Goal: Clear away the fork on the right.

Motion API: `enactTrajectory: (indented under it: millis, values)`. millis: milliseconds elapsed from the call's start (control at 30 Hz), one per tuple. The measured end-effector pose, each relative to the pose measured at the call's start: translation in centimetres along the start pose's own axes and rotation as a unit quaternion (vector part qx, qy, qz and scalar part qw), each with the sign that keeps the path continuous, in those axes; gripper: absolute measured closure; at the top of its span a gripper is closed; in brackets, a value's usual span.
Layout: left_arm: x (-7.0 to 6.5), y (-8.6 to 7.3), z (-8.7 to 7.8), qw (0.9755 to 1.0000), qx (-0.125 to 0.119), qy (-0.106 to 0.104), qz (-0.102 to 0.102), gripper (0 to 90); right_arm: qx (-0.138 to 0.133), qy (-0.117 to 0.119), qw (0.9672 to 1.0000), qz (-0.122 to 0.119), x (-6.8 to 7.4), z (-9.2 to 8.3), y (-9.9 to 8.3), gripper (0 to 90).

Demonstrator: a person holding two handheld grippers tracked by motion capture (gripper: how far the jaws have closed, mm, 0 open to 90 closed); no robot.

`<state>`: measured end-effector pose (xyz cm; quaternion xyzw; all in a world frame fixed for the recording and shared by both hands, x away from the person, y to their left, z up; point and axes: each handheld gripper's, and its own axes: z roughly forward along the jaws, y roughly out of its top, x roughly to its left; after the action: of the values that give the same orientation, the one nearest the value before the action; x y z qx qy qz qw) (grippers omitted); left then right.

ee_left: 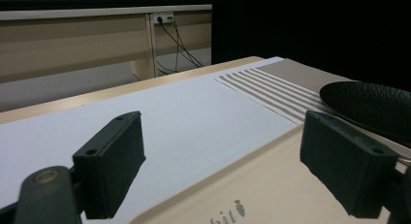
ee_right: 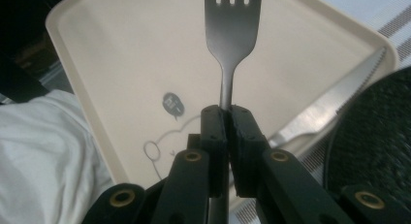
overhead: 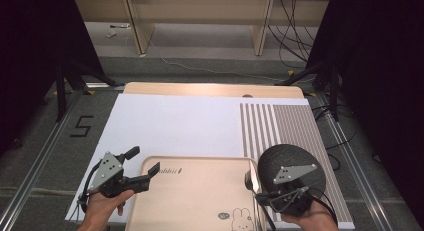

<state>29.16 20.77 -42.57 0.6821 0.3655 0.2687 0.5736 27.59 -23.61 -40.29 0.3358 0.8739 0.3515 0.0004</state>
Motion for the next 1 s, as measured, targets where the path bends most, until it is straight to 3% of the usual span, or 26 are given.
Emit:
enactTrajectory:
  millis: [67, 267, 533, 1000]
  values:
    - [0.0, 0.0, 0.0, 1.0000, 0.000, 0.000, 0.000, 15.6, -0.002, -0.009, 0.9999, -0.005, 0.3, 0.1, 0.5, 86.1]
    - [0.0, 0.0, 0.0, 1.0000, 0.000, 0.000, 0.001, 15.6, -0.012, -0.005, 0.9999, -0.004, 1.0, 0.7, 2.2, 86.1]
    - [0.0, 0.1, -0.1, 1.0000, -0.002, 0.000, 0.001, 15.6, 0.003, 0.004, 1.0000, -0.008, 1.5, 2.4, 3.5, 86.1]
    - [0.0, 0.1, -0.1, 1.0000, -0.001, 0.001, 0.002, 15.7, 0.044, 0.017, 0.9987, 0.018, 1.8, 4.7, 4.0, 86.1]
